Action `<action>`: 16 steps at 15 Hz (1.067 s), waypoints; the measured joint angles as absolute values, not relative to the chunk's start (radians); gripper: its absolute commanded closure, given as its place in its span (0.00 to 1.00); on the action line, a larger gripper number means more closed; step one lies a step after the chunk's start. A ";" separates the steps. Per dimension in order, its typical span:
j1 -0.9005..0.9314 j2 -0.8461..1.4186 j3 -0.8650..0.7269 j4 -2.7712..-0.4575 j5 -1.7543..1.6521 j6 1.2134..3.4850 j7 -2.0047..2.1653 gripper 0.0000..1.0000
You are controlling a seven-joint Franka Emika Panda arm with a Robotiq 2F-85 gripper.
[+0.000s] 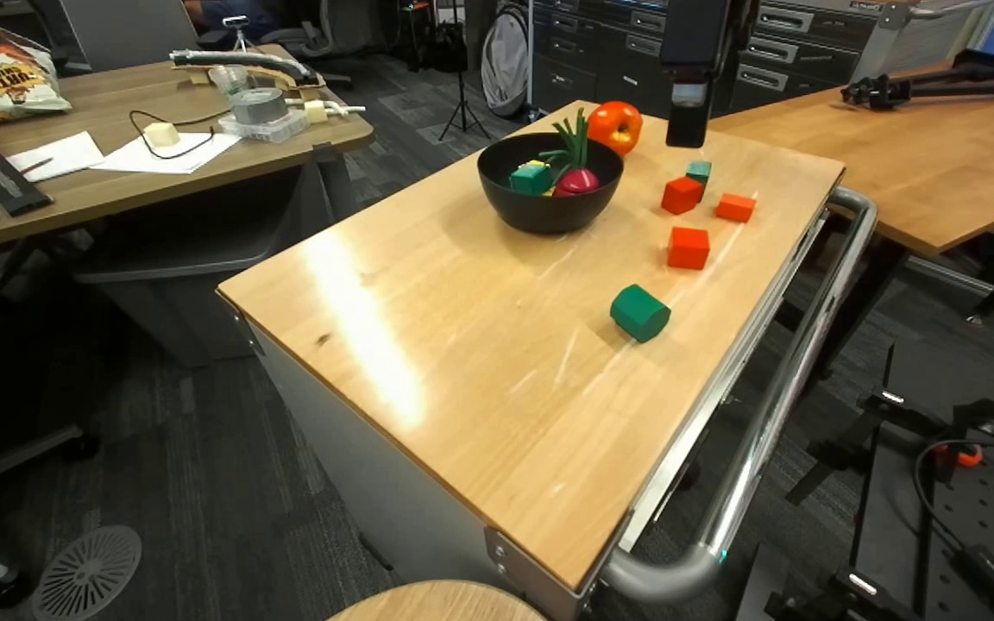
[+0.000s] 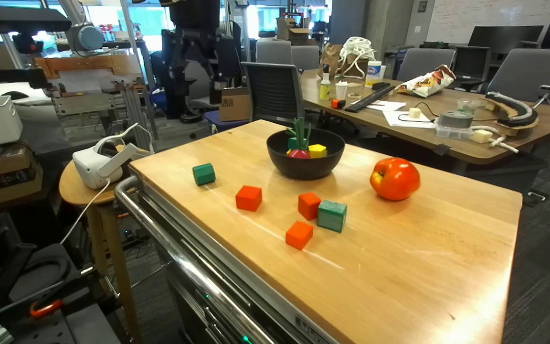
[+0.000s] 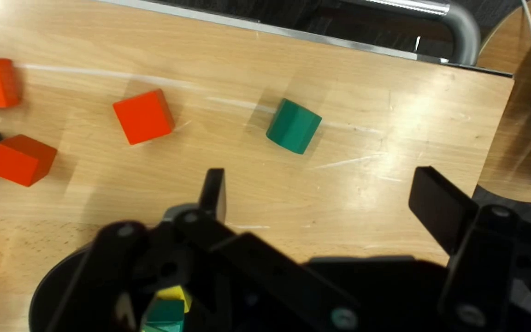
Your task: Put the red object and blocks into the bowl and then move the apple to the left side of the bowl
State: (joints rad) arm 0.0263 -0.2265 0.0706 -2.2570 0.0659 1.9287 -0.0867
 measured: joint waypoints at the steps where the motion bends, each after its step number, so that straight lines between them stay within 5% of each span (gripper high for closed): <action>1: 0.026 -0.223 0.073 -2.260 0.036 1.924 -0.037 0.00; 16: 0.040 -0.251 0.139 -2.446 -0.096 1.922 0.458 0.00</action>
